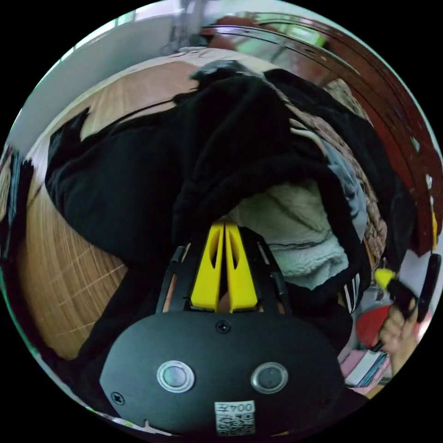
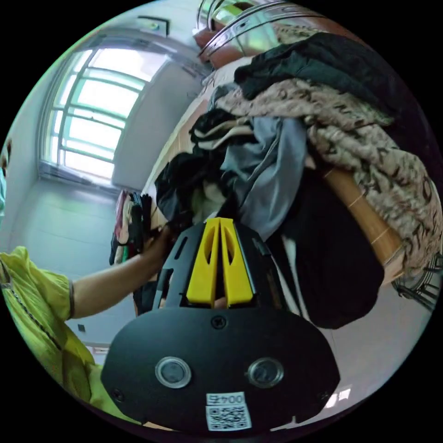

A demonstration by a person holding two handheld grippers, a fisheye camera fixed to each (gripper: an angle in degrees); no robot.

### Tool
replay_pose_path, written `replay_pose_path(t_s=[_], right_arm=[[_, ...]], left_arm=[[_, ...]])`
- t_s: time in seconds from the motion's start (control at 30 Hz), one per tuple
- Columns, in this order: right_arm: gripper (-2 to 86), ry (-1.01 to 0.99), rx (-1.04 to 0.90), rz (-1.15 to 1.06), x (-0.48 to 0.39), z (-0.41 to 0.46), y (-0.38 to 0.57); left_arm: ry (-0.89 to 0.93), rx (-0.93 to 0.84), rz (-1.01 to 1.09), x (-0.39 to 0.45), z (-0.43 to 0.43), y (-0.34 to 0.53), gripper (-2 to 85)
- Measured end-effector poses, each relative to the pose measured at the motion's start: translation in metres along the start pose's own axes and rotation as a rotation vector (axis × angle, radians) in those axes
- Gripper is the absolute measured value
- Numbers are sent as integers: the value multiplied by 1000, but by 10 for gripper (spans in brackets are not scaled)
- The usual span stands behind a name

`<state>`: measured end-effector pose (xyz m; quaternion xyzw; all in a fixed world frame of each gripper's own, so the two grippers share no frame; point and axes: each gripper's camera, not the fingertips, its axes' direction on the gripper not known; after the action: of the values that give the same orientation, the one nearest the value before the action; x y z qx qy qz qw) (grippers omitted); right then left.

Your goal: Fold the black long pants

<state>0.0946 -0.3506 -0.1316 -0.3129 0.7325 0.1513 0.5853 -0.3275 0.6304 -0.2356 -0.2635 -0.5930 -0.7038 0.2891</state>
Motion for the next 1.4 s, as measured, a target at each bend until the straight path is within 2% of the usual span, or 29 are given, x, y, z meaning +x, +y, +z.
replay_pose_path(t_s=[0.03, 0.17, 0.23, 0.3, 0.33, 0.4, 0.47, 0.53, 0.6, 0.73, 0.77, 0.8, 0.87, 0.97, 1.0, 1.1, 1.17, 1.23, 1.4], right_arm=[[-4, -14, 18, -2, 7, -6, -5], [-7, -106, 31, -92, 22, 10, -57], [-7, -247, 24, -132, 13, 40, -77], [-8, -405, -96, -196, -10, 105, -93], [-8, -413, -135, -213, -16, 123, -93], [-7, -302, -251, -309, -38, 185, -91], [-8, -188, -241, -362, -39, 199, -100], [-8, -136, -131, -310, -21, 186, -126], [-7, 37, -39, -287, 12, 153, -182], [-7, 332, -111, -520, 33, 108, -262], [-7, 341, -153, -551, 33, 96, -278], [-7, 264, -211, -533, 30, 85, -289], [-7, 163, -289, -516, 12, 78, -282], [-5, -107, -379, -593, -32, 58, -228], [-4, -192, -359, -580, -46, 46, -204], [7, -326, -268, -450, -61, 16, -152], [42, -229, -223, -389, -63, 7, -128], [74, -120, -248, -362, -66, 8, -112], [166, 44, -394, -586, -131, 45, -94]], left_arm=[[51, 52, -69, -31, -6, 15, 1], [-159, 127, -22, -78, -24, 65, 0], [-108, 144, -126, -116, -33, 85, 0], [-44, 164, -202, -148, -41, 103, 0], [-31, 181, -209, -160, -44, 114, 0], [-33, 202, -168, -167, -46, 123, 1], [-29, 205, -139, -171, -47, 127, 1], [-17, 210, -144, -176, -49, 129, 1], [-16, 211, -148, -178, -51, 130, 2], [-6, 208, -141, -180, -57, 127, 2], [-3, 204, -137, -179, -58, 123, 2], [0, 204, -137, -178, -58, 121, 2], [44, 215, -137, -165, -61, 108, 1], [114, 270, -100, -124, -69, 83, 1], [146, 291, -97, -113, -70, 77, 1], [411, 290, -47, -42, -55, 41, 0], [545, 227, 16, 19, -40, 17, 0], [557, 256, 18, 43, -57, 12, 0], [494, 263, -139, 8, -119, 60, 0]])
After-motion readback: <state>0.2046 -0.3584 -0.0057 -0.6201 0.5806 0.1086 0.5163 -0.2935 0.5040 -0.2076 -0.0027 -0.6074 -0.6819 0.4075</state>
